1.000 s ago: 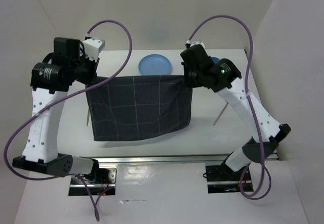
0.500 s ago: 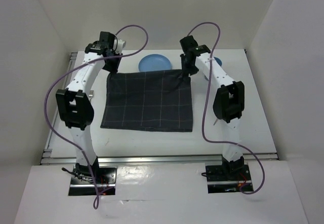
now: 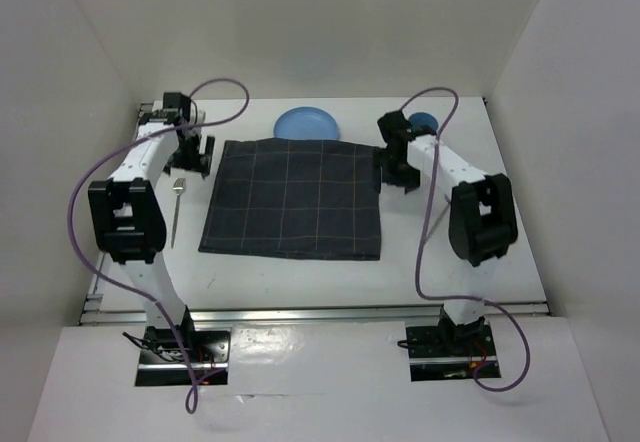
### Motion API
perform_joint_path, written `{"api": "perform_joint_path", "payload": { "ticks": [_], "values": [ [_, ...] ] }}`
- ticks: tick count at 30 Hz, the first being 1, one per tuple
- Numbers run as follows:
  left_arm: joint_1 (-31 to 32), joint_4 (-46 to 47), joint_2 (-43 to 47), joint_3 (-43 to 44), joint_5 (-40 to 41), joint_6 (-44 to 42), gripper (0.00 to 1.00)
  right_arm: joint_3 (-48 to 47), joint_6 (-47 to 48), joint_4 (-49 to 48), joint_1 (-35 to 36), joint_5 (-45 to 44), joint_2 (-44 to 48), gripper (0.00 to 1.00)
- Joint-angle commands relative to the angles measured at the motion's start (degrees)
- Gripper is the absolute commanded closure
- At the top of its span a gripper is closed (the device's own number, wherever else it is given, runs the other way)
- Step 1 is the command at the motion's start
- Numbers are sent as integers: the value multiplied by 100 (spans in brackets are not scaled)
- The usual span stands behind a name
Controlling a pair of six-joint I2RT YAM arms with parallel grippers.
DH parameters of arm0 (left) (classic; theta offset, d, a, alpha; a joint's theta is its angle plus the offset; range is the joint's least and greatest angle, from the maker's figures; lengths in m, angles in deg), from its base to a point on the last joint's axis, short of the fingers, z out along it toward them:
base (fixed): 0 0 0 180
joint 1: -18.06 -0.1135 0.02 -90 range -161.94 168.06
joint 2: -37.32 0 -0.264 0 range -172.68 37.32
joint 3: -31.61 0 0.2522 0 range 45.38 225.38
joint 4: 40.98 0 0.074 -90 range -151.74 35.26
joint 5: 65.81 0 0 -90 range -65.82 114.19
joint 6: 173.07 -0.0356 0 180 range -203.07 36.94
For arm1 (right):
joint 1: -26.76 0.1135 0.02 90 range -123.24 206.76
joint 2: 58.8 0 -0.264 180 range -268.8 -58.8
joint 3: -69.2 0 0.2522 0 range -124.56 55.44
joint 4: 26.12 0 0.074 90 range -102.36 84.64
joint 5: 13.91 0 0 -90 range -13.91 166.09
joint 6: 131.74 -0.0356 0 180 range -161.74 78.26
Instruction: Set the dinner table for one person
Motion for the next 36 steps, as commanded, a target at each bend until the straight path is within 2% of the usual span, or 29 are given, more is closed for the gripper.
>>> {"api": "perform_joint_path", "payload": {
  "ticks": [1, 4, 8, 11, 15, 16, 17, 21, 30, 36],
  "values": [
    [236, -84, 1114, -1381, -655, -579, 4, 1357, -851, -585, 341, 817, 1251, 24],
    [290, -147, 1352, -2252, -786, -659, 5, 2430, -1222, -867, 666, 1240, 1648, 24],
    [290, 170, 1151, -2579, -759, -607, 6, 3073, -1547, -1412, 799, 1540, 1527, 25],
    [290, 398, 852, -2640, -646, -606, 12, 3337, -1609, -1658, 799, 1829, 1395, 36],
    [290, 477, 614, -2921, -646, -842, 40, 3732, -1908, -1712, 799, 1883, 1526, 89],
    [290, 477, 614, -3026, -724, -904, 48, 3820, -1960, -1660, 799, 1813, 1613, 100],
    [290, 530, 692, -3236, -838, -966, 63, 3969, -2031, -1607, 703, 1717, 1832, 100],
    [290, 460, 1025, -3703, -953, -1300, 99, 4321, -2417, -1221, 649, 1443, 2604, 100],
    [342, -278, 2195, -4617, -1191, -1590, 100, 4655, -2769, -412, 649, 1558, 3450, 100],
    [395, -428, 2249, -4759, -1243, -1705, 100, 4998, -3376, -358, 596, 1427, 4250, 100]
  ]
}}
